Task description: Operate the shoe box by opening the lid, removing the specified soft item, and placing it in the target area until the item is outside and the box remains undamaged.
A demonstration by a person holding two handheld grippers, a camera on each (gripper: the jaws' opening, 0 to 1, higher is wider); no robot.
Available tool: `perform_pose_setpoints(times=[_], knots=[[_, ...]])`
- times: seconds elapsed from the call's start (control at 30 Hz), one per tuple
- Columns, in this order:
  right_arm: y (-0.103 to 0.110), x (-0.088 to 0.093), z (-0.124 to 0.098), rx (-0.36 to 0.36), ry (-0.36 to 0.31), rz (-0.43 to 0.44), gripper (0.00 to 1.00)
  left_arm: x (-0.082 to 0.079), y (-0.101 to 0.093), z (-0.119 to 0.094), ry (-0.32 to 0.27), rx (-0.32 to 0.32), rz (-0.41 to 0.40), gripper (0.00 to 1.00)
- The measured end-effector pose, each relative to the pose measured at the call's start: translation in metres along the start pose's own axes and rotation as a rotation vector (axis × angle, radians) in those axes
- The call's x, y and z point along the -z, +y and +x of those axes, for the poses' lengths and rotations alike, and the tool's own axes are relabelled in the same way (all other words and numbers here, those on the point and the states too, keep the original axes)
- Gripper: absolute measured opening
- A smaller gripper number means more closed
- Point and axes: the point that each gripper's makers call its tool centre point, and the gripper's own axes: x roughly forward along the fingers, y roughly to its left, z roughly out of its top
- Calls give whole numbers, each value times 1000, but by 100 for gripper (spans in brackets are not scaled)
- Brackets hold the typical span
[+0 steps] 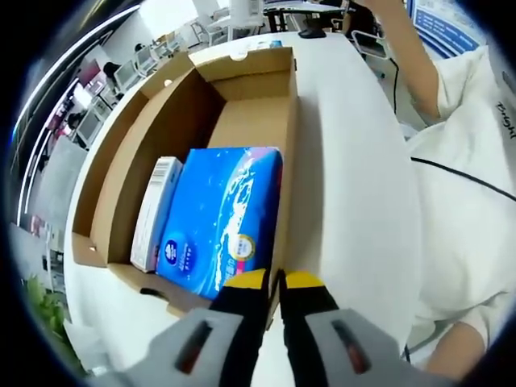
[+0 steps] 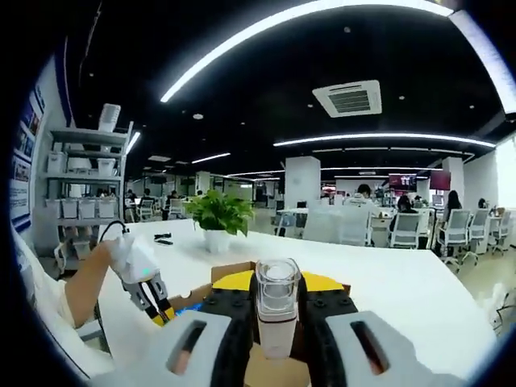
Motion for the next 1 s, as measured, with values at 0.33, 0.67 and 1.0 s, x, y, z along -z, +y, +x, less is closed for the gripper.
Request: perform_pose_setpoints(times=[0.33,0.67,1.0], knots=[[-24,4,-25,77,-8,-22,19,0,2,0,1,-4,-11,6],[-60,-4,-55,202,-32,-34,19,1,4,1,15,0,-12,6],[-80,-5,-75,258,-32,-54,19,1,3,1,9,2,-8,6]])
